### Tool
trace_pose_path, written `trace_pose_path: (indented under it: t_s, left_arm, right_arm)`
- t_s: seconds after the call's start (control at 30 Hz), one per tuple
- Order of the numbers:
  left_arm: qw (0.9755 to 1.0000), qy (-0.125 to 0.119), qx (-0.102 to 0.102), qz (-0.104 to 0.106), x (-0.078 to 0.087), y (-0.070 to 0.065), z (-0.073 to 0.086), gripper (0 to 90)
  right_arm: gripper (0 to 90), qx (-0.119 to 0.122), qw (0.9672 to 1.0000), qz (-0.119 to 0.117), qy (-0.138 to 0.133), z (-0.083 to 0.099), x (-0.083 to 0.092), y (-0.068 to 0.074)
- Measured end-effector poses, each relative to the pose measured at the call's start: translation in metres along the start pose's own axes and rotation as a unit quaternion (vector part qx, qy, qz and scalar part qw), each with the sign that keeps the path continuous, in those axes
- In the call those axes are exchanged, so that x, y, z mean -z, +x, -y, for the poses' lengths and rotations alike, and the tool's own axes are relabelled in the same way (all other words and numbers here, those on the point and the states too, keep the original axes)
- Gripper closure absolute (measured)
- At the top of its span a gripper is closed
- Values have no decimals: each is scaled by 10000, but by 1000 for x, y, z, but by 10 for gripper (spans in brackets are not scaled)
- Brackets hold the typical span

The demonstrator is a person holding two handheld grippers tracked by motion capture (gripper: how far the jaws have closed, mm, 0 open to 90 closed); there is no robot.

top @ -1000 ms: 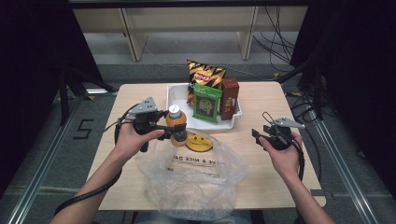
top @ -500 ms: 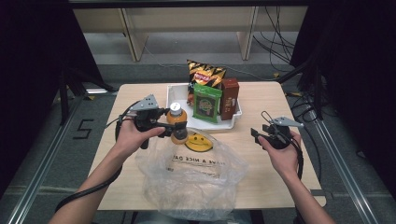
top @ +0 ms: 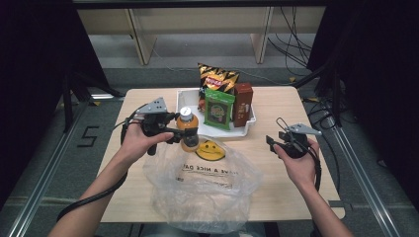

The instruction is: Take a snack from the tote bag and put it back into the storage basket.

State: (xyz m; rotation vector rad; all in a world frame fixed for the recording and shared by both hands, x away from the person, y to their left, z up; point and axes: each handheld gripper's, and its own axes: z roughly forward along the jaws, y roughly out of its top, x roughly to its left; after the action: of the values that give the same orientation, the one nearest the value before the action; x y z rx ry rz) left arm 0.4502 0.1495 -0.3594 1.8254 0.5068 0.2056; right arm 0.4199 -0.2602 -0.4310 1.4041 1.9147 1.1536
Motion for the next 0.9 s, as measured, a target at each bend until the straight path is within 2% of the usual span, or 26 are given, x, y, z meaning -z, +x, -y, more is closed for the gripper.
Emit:
trace_pose_path:
  t_s: [0.47, 0.5, 0.67, 0.8, 0.9]
  left_arm:
    - [9999, -105, 2, -3, -2, 8, -18, 300]
    - [9999, -118, 5, 0, -2, 8, -19, 300]
    - [9999, -140, -8, -42, -3, 10, -24, 300]
    - [9998, -167, -44, -53, -4, 12, -30, 300]
    - [9998, -169, -55, -71, -5, 14, -34, 300]
  right_arm:
    - [463, 27, 10000, 59, 53, -1, 2, -2]
    - [463, -144, 9999, 60, 61, 0, 2, 1]
    - [463, -130, 9999, 50, 35, 0, 1, 1]
    - [463, -228, 9997, 37, 20, 0, 1, 1]
    - [463, -199, 9997, 64, 113, 0, 3, 0]
